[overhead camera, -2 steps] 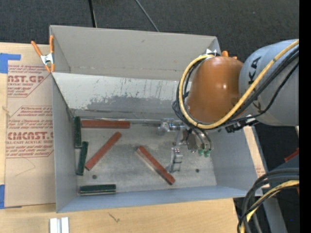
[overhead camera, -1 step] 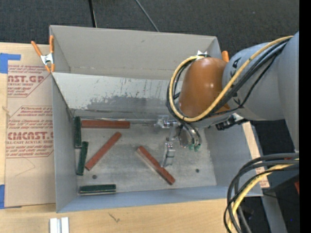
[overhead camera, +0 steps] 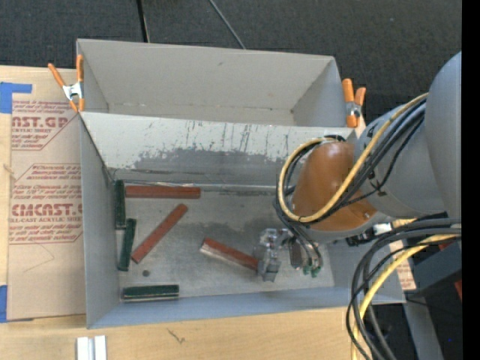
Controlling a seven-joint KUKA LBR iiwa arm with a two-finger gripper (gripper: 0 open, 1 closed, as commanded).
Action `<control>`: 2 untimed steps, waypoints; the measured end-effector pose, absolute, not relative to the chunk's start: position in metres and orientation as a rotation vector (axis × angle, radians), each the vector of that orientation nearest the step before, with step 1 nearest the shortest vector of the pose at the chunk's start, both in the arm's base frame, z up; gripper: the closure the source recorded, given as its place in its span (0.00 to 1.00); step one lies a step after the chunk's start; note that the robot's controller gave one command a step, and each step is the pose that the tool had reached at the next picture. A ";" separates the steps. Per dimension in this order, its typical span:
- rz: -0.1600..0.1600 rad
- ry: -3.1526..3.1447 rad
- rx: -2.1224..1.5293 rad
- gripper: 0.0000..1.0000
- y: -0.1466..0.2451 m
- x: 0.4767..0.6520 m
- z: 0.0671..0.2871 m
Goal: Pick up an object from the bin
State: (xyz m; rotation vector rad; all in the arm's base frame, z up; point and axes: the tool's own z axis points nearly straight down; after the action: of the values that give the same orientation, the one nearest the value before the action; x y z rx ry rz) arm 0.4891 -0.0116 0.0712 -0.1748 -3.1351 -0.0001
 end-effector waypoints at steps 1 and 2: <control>-0.001 -3.137 -0.174 0.00 -0.011 0.489 0.070; -0.002 -3.136 -0.174 1.00 -0.011 0.489 0.069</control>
Offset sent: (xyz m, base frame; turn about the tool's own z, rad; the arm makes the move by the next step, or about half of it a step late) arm 0.0000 0.0000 0.0000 0.0000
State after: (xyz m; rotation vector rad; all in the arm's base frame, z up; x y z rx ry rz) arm 0.4887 -0.0110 0.0695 -0.1742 -3.1361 -0.0017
